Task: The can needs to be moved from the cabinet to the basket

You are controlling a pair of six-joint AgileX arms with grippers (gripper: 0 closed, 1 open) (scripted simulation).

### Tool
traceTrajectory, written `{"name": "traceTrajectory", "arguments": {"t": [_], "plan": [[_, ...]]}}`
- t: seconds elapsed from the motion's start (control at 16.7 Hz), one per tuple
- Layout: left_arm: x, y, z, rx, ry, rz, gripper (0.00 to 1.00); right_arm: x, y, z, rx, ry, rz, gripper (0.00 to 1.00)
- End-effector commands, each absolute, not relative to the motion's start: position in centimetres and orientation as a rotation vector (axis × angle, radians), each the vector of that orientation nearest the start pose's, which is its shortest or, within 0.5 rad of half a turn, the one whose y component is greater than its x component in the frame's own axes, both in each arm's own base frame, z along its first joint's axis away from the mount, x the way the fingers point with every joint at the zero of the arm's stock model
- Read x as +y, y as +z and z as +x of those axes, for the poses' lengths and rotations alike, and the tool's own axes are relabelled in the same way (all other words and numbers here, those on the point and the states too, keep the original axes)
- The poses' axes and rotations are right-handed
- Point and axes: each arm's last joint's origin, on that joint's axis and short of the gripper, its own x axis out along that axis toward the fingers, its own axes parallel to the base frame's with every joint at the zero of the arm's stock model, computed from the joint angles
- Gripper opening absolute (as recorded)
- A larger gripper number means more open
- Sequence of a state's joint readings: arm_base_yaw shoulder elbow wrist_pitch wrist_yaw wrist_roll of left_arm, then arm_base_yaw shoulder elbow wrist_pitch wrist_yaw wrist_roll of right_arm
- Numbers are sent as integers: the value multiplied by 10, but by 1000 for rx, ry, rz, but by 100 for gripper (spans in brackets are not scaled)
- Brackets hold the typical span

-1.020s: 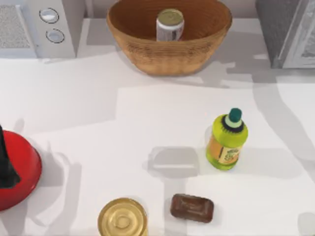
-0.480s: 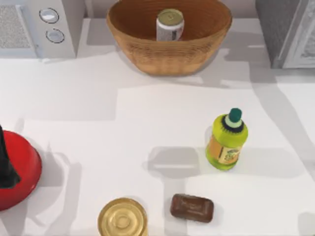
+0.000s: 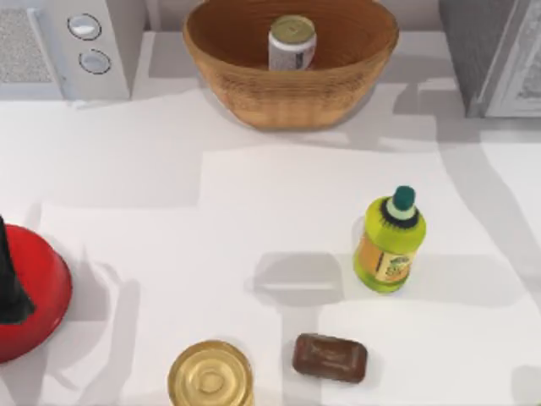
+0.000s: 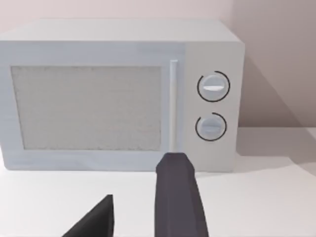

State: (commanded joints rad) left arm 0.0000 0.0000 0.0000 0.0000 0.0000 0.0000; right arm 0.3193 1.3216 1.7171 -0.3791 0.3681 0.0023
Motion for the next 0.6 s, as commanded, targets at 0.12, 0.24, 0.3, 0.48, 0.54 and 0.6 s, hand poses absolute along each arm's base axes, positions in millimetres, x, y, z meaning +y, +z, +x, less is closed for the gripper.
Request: {"name": "traceTrajectory", "arguments": {"t": [0.12,0.24,0.3,0.48,0.54,0.6], "plan": [[-1,160,106,0,0,0,100,67,494,236,-11,-35,-10,100],[-1,160,106,0,0,0,100,56,473,218,0,-33,-13,100],[-1,160,106,0,0,0,100,50,461,208,6,-32,-15,100],[-1,160,106,0,0,0,100,32,413,176,20,-27,-16,100],[-1,160,106,0,0,0,100,27,394,165,23,-26,-15,100],[-1,160,106,0,0,0,100,22,374,154,26,-24,-14,100]]}}
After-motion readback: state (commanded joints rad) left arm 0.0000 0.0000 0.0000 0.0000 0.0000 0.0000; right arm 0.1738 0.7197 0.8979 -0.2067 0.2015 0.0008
